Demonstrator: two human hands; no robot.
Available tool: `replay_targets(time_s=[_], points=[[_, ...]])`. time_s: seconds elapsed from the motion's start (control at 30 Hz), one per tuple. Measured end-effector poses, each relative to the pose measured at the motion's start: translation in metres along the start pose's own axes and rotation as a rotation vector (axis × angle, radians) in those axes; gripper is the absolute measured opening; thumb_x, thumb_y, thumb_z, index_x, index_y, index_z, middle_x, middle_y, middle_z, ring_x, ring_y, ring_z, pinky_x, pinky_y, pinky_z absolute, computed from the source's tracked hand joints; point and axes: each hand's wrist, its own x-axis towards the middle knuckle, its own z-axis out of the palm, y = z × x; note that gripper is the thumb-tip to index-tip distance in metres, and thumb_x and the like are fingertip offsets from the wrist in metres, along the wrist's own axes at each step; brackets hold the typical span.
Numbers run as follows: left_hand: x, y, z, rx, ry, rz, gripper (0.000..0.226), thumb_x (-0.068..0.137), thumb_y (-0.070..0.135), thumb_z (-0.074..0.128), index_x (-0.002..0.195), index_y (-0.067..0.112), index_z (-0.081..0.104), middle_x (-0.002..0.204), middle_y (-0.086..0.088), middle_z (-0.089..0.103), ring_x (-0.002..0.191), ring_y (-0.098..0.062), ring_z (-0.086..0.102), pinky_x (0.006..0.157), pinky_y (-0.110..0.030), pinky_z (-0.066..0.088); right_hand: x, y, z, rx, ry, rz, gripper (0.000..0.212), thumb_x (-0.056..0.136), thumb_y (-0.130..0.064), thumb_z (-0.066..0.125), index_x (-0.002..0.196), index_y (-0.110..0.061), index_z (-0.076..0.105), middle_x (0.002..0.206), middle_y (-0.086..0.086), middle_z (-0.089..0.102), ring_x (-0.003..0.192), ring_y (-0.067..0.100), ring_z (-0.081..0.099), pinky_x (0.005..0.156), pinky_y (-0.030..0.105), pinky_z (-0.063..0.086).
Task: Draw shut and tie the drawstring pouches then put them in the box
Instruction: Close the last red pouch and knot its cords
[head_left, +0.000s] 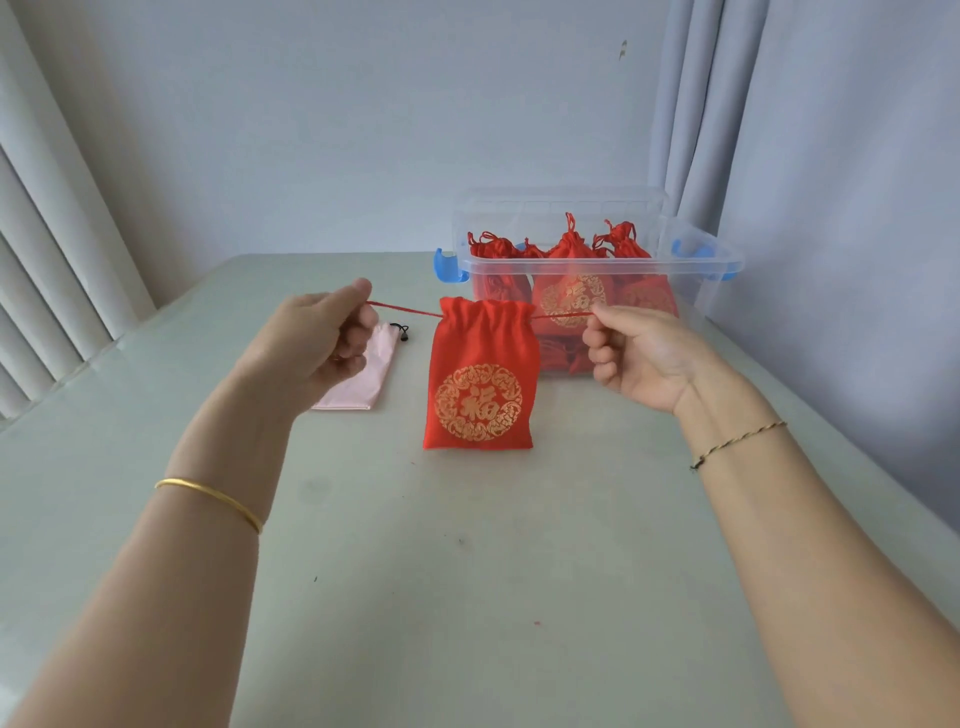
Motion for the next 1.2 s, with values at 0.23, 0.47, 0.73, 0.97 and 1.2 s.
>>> replay_targets(time_s=[0.23,0.47,0.73,0.97,1.2], points=[[0.006,-0.002,0.001,-0.61,-0.014,-0.133,0.05,0.095,0.027,0.046,0.045,0.021,0.047,0.042,0.008,0.033,0.038,-0.008,0.027,0.046,-0.016,0.029,0.002,-0.002,-0.011,0.245,0.09,0.084,0.029,0.095,-0.022,0.048,0.067,-0.015,0.048,0.042,-0.006,0.047,0.032,0.003,0.038,0.033,0.011,0.032],[-0.015,0.022,0.028,-0.272,-0.183,0.225,0.049,0.099,0.041,0.033,0.059,0.022,0.057,0.082,0.008,0.069,0.085,-0.009,0.065,0.082,-0.027,0.045,-0.023,-0.036,0.033,-0.054,0.062,-0.274,0.027,0.093,-0.02,0.052,0.067,-0.014,0.057,0.053,-0.004,0.052,0.042,0.007,0.042,0.039,0.016,0.035],[-0.039,0.028,0.049,0.194,-0.364,0.344,0.012,0.084,0.017,0.065,0.091,0.008,0.069,0.071,0.0,0.057,0.058,-0.008,0.046,0.067,-0.022,0.045,-0.044,-0.036,0.087,-0.368,-0.09,-0.557,0.026,0.092,-0.017,0.055,0.067,-0.014,0.061,0.054,-0.007,0.052,0.045,0.004,0.039,0.042,0.012,0.031],[-0.045,0.031,0.053,0.21,-0.308,0.352,0.016,0.086,0.013,0.061,0.076,0.003,0.068,0.073,-0.013,0.059,0.057,-0.016,0.043,0.061,-0.029,0.043,-0.04,-0.035,0.086,-0.355,-0.042,-0.534,0.035,0.097,-0.036,0.043,0.083,-0.011,0.063,0.066,-0.002,0.056,0.052,0.007,0.046,0.047,0.014,0.036],[-0.043,0.031,0.052,0.096,-0.372,0.31,0.015,0.088,0.011,0.056,0.085,0.004,0.069,0.06,0.003,0.059,0.05,-0.007,0.043,0.053,-0.017,0.043,-0.031,-0.022,0.079,-0.423,-0.214,-0.243,0.042,0.097,-0.043,0.037,0.077,-0.014,0.059,0.075,0.009,0.06,0.062,0.019,0.052,0.058,0.03,0.041]])
